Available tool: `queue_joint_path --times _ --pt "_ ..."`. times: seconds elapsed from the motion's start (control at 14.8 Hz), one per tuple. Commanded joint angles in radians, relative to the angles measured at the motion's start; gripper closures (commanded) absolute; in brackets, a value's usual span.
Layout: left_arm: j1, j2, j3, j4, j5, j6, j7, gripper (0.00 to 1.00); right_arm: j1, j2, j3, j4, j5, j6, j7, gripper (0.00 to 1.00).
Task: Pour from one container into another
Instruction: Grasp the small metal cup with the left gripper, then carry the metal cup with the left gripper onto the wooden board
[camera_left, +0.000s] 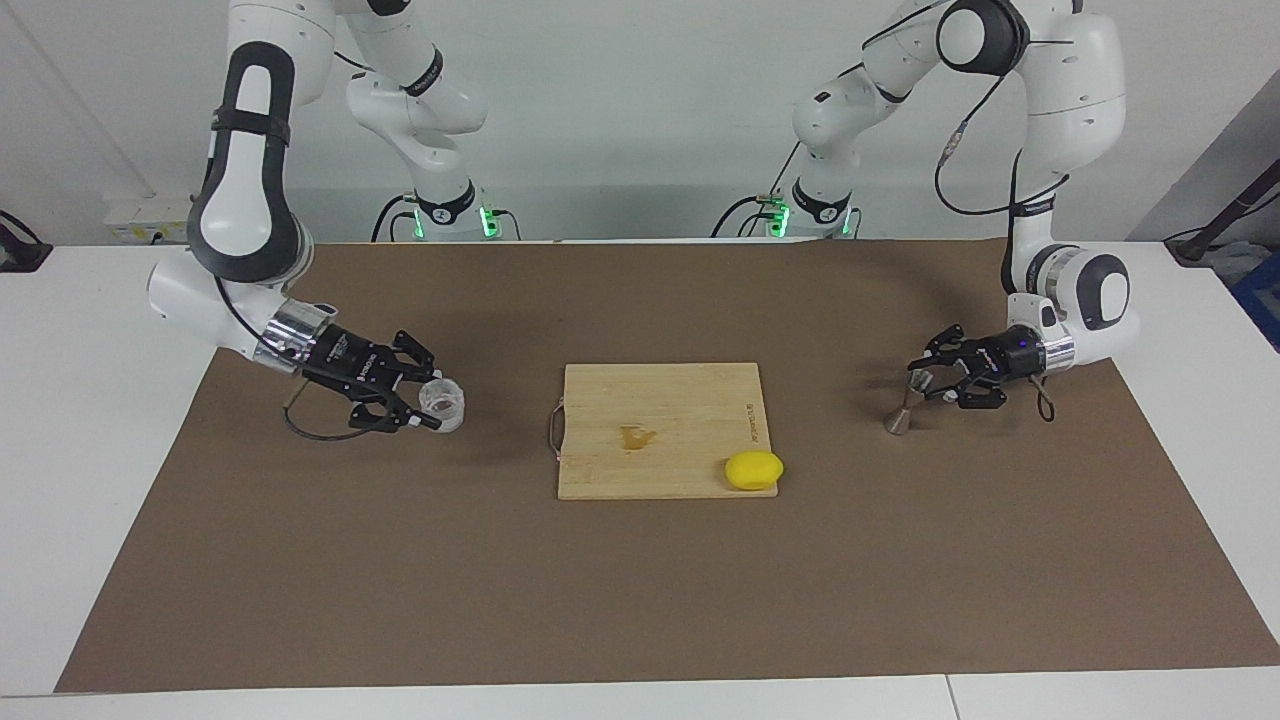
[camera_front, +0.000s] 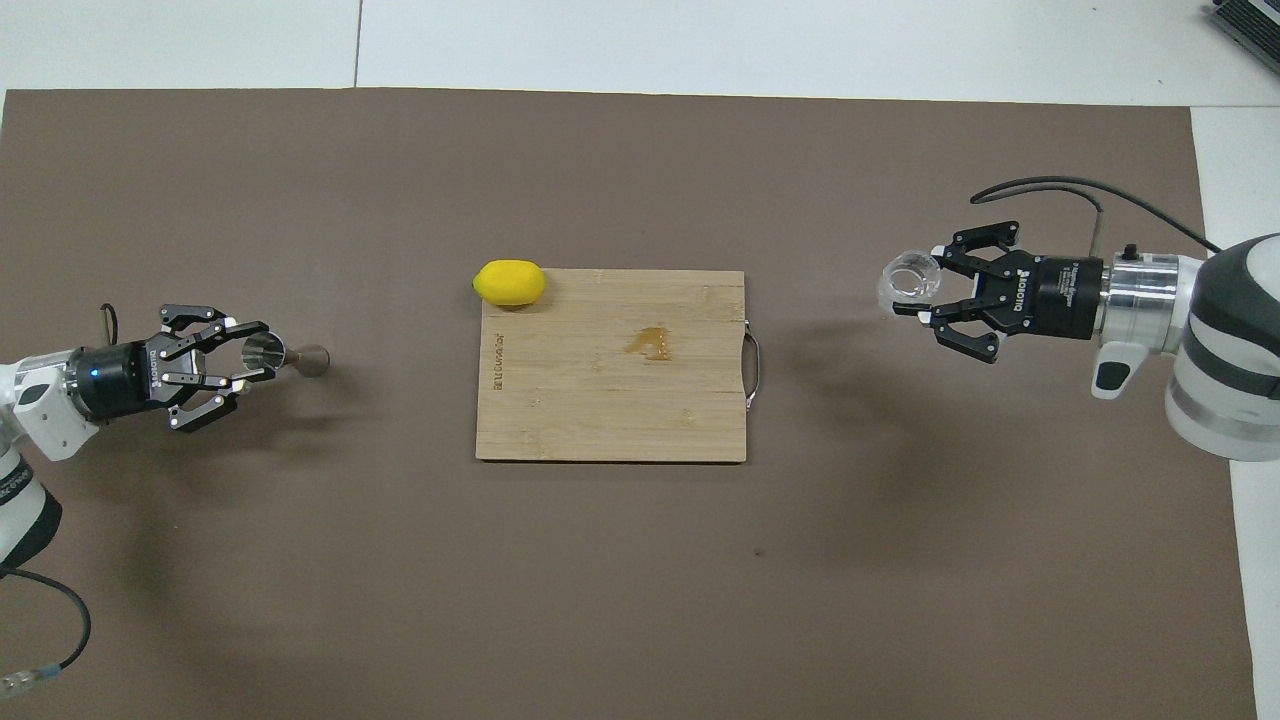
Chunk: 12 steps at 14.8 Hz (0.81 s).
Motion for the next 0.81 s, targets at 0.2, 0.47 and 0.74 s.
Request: queue_joint_path --times 0.2,0.47,0.74 --pt "-0.07 -0.034 -0.007 0.0 -0.021 -0.011 -0.044 1.0 -0.002 -0.032 0.004 -0.022 -0.022 0.011 0.041 1.0" --pt "-0.136 -0.059 -0.005 -0.01 -0.059 -0.001 -0.05 1.0 -0.002 -0.032 0.004 -0.024 -0.022 0.011 0.041 1.0" --pt "-0.206 -0.103 -0.005 -0.03 -0.113 0.005 -0.096 1.0 -0.002 -0.032 0.004 -0.024 -0.022 0.012 0.041 1.0"
